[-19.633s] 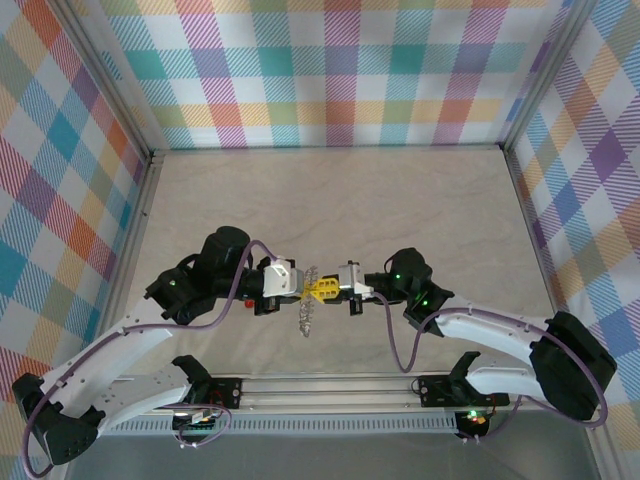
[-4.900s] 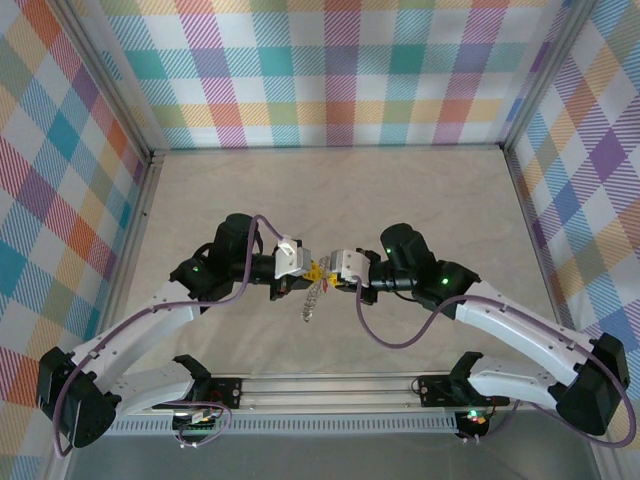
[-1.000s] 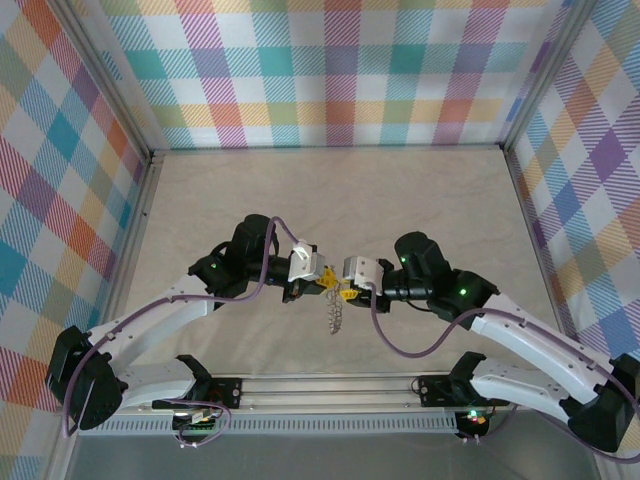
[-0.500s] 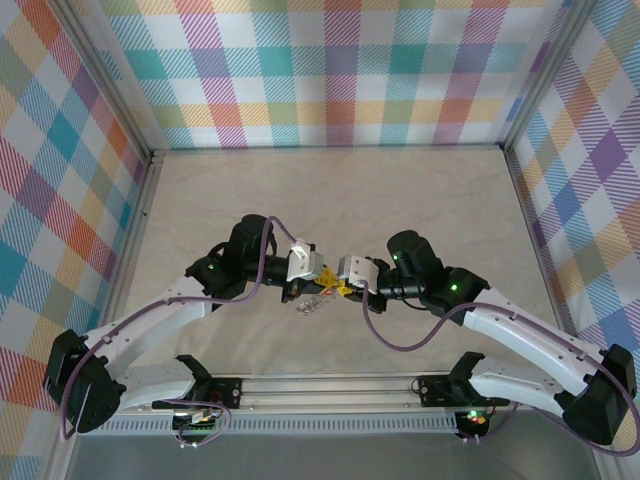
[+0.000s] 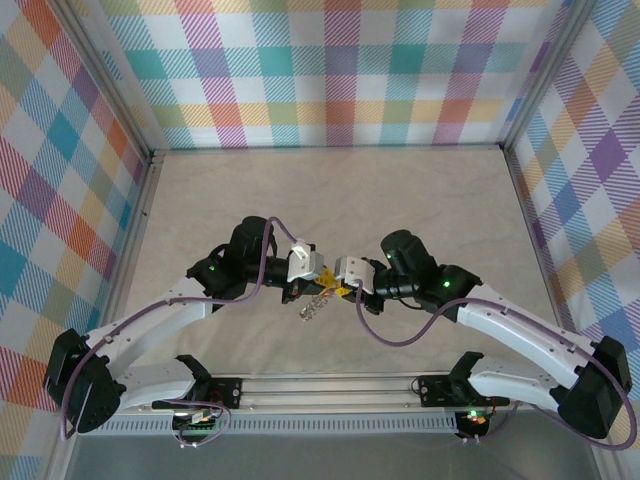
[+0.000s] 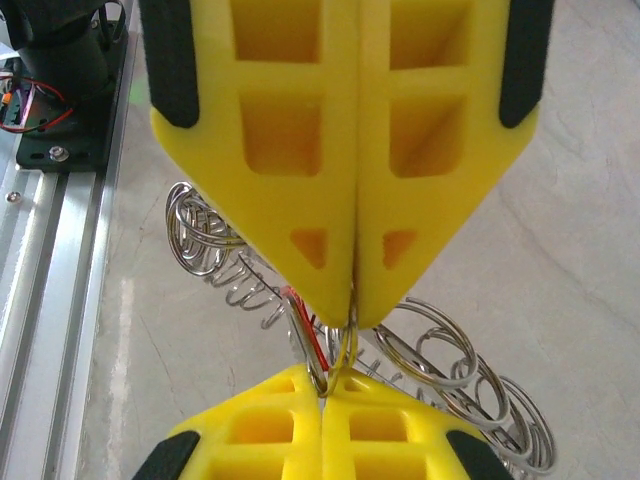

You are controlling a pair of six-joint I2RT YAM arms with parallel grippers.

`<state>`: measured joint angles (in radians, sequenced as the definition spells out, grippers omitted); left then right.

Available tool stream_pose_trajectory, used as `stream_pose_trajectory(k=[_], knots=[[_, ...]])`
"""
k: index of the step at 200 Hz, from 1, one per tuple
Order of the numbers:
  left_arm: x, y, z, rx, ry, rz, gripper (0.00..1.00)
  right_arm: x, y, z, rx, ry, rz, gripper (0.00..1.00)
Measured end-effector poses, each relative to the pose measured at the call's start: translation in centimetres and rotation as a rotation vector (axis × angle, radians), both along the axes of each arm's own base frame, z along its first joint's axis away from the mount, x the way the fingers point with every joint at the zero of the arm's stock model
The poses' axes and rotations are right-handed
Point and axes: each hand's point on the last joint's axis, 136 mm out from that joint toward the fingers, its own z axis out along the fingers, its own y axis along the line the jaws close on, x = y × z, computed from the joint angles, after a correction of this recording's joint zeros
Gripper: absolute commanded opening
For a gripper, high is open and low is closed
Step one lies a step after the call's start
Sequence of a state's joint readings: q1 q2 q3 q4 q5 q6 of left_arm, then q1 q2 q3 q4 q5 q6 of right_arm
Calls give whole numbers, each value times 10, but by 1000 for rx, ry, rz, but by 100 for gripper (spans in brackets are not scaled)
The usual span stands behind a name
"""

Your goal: Put the keys on the keyring

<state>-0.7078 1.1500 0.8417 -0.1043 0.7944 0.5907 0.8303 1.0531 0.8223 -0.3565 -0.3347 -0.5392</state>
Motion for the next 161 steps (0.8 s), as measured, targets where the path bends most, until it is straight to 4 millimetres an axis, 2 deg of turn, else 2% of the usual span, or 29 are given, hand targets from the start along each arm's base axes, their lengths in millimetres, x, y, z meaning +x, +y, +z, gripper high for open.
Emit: stream_pose_trajectory(k=[41,62,74,97,115,134,161], knots=[[1,0,0,-2,4,5,0,1,-1,-1,4,20,4,0],[1,-1,0,-5,14,9,0,-1,0,-2,10,33,12,17],[2,-2,3,-14,6,9,0,-2,-1,-3,13,39,10,22],[3,-3,7,-31,-14,9,0,-4,-8,-7,18,38,-3,25],[3,-3,8,-34,-16,9,0,-1,-13,2,44,15,-25,25],[3,-3,8,-33,-16,9,0,2,-19,18,88,-17,-50,32],[3,-3,8,-35,-14,6,0,5,-22,34,136,-61,-65,33]])
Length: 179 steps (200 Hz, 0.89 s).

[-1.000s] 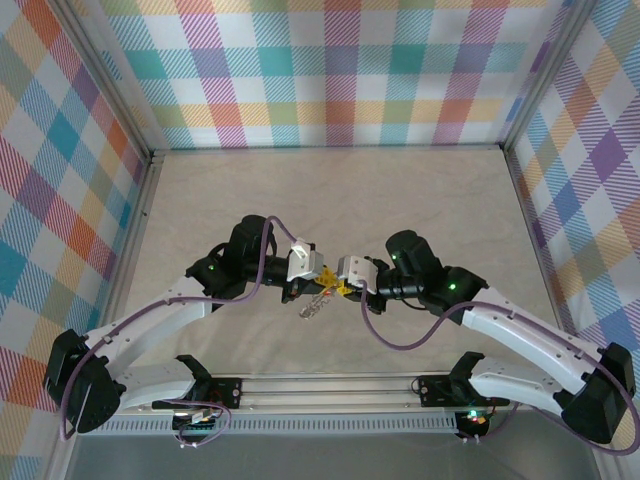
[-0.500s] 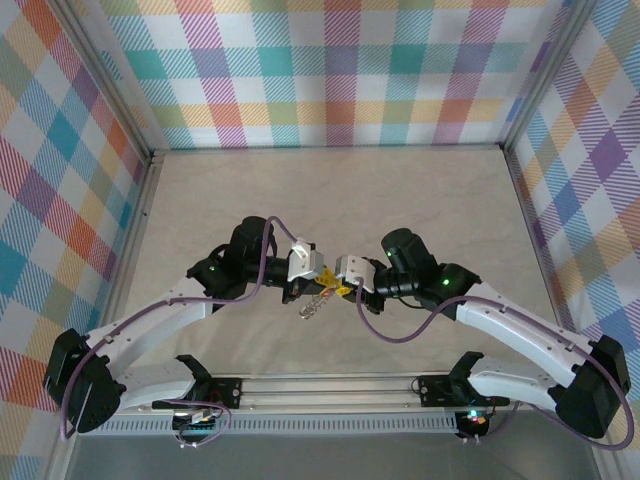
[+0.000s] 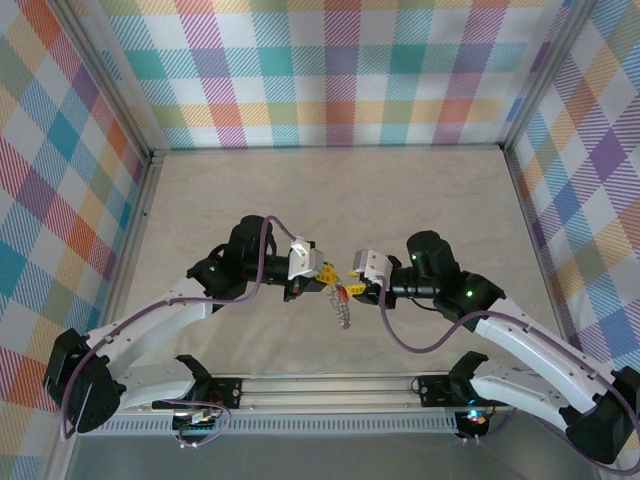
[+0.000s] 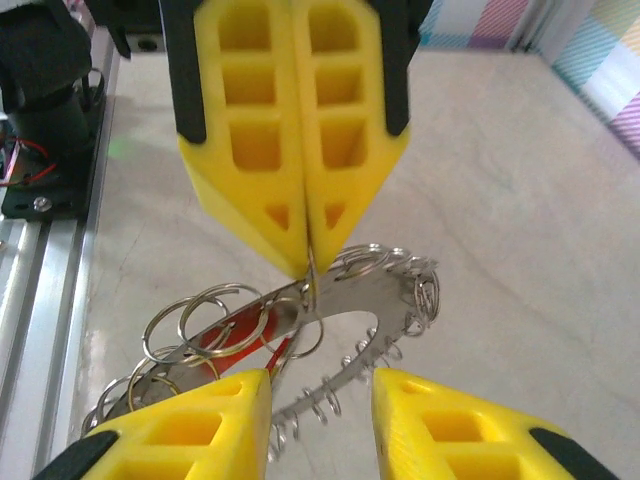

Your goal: Put the keys on the keyring

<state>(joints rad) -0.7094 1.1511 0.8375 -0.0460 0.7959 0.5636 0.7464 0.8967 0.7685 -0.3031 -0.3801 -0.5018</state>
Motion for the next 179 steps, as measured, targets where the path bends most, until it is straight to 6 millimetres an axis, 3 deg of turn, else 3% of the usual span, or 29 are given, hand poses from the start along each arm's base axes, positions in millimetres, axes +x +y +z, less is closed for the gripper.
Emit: stream_pose_trajectory(k=[24,101,153,179], knots=[[0,-1,-1,2,7,-3,0,1,2,4,15,-9,5,30],[-1,-2,2,-12,20,-5,0,-2,17,-15,1,82,77,21],[-1,-2,3,-17,15,-7,0,-3,21,-7,36,70,97,21],[-1,-3,1,-14,29,-13,0,-2,22,-5,45,72,98,12]])
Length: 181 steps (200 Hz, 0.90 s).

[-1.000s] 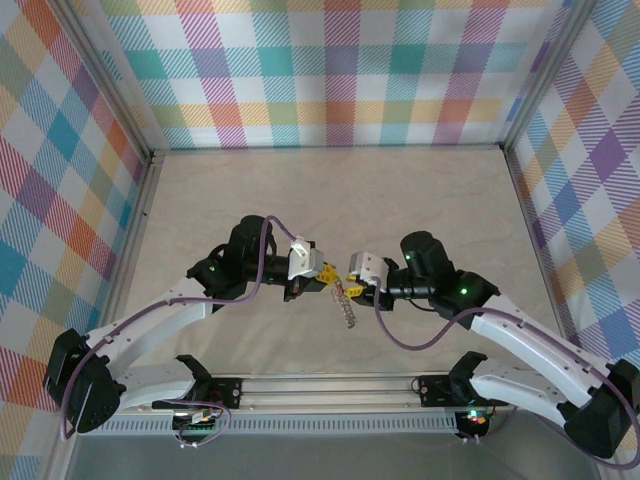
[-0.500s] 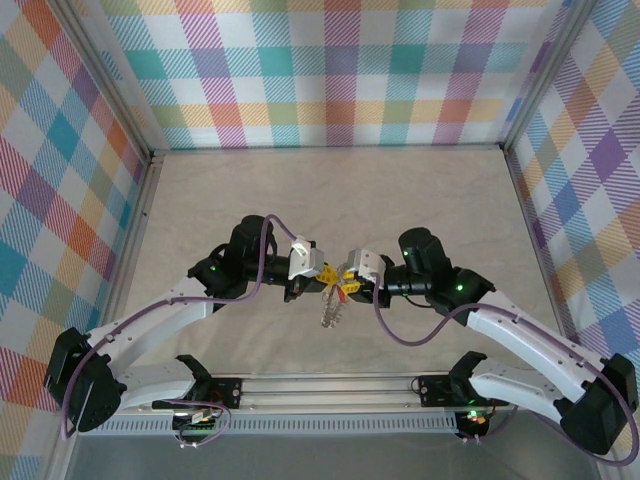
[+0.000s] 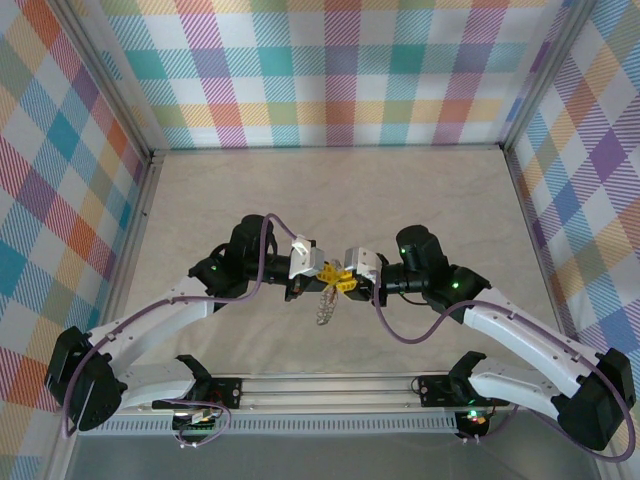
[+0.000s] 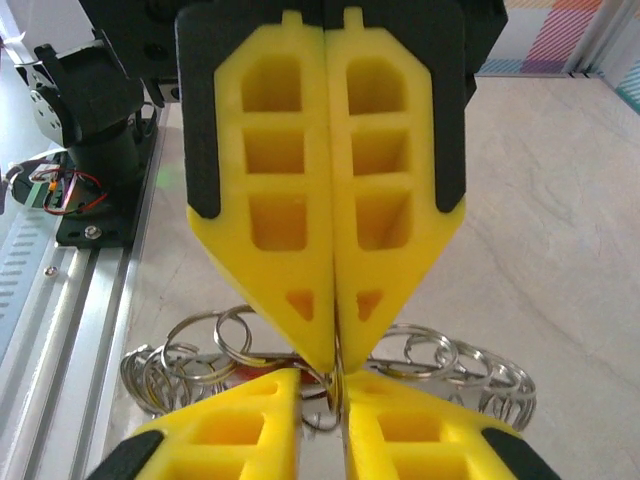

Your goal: Put the keys on the keyring

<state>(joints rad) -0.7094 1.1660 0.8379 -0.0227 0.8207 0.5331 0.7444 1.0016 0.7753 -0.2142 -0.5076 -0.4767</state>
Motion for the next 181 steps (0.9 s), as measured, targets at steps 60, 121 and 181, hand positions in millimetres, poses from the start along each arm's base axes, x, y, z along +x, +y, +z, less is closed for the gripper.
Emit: stream_pose_trajectory(k=[60,121,181], knots=[[-1,0,-1,3,11,-3,0,1,0,-1,-3,7,-1,0],[-2,3,-6,71,-11,1,0,0,-2,-2,-85,55,8,0],[7,7,-14,183,-47,27,0,4,-8,-1,-171,72,-15,0]])
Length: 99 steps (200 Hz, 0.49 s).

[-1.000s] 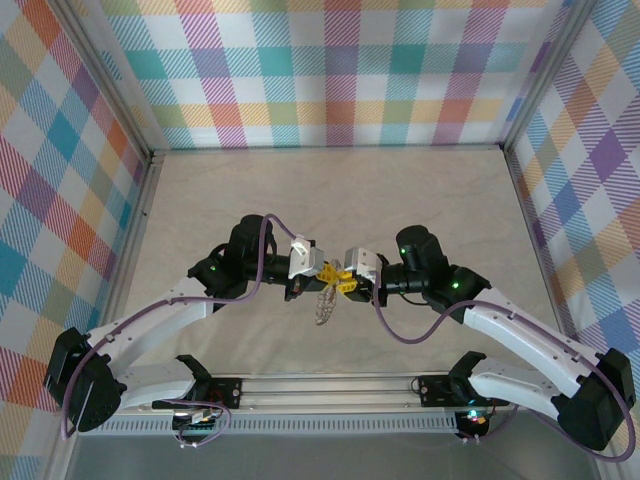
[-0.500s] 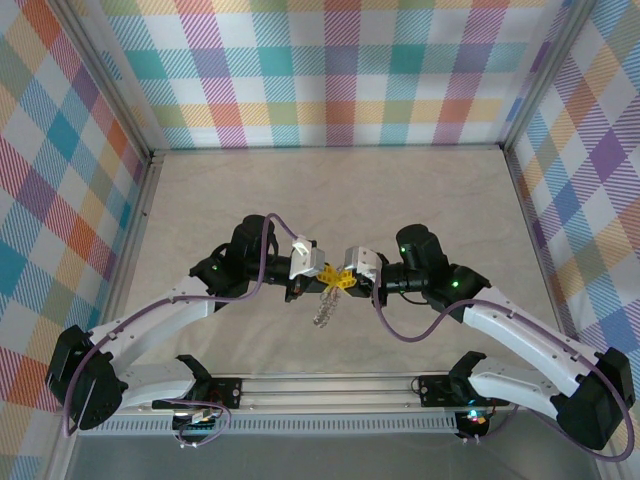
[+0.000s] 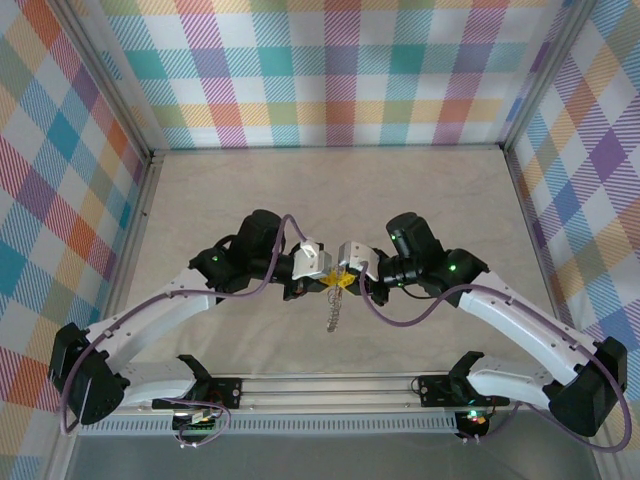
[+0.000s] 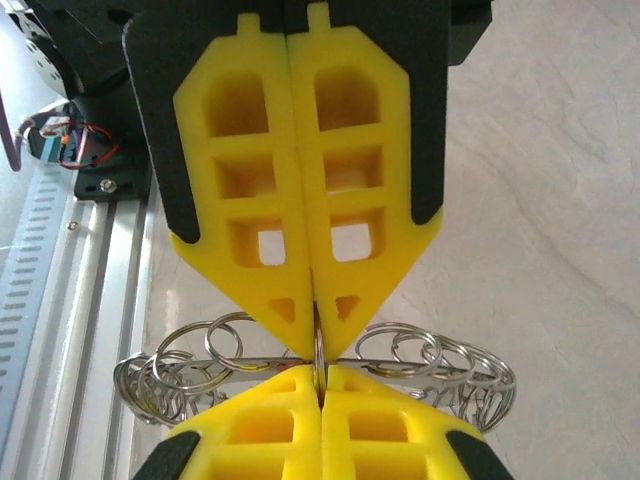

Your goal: Put the keys on the keyring

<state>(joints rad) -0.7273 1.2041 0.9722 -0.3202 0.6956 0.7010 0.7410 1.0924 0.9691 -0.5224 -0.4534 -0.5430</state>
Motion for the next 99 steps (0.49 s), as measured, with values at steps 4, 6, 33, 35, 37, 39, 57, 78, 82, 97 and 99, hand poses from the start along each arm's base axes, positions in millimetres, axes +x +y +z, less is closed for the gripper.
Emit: stream_pose_trajectory(k=[4,6,33,35,37,39,57,78,82,97,99], knots=[[0,0,-2,8,6,2,0,0,-1,-1,-4,-1,-1,0],[1,0,-3,11,6,3,0,0,-1,-1,-7,-2,-2,0],[2,1,-15,50,35,10,0,1,-4,-4,-27,-8,-7,0],[2,1,-16,53,37,10,0,1,-4,-4,-27,-8,-8,0],[2,1,-17,55,40,11,0,1,-4,-4,-27,-8,-8,0],[2,1,-17,57,41,11,0,1,-4,-4,-27,-8,-9,0],[3,0,-22,66,59,14,0,1,-4,-4,-26,-9,-9,0],[3,-2,-22,59,82,14,0,1,-4,-3,-22,-11,-10,0],[3,-2,-22,58,85,16,0,1,-4,-3,-21,-11,-10,0],[3,-4,-21,38,106,18,0,0,-5,-2,-9,-13,-12,0],[3,-5,-21,37,110,20,0,0,-5,-2,-7,-14,-11,0]])
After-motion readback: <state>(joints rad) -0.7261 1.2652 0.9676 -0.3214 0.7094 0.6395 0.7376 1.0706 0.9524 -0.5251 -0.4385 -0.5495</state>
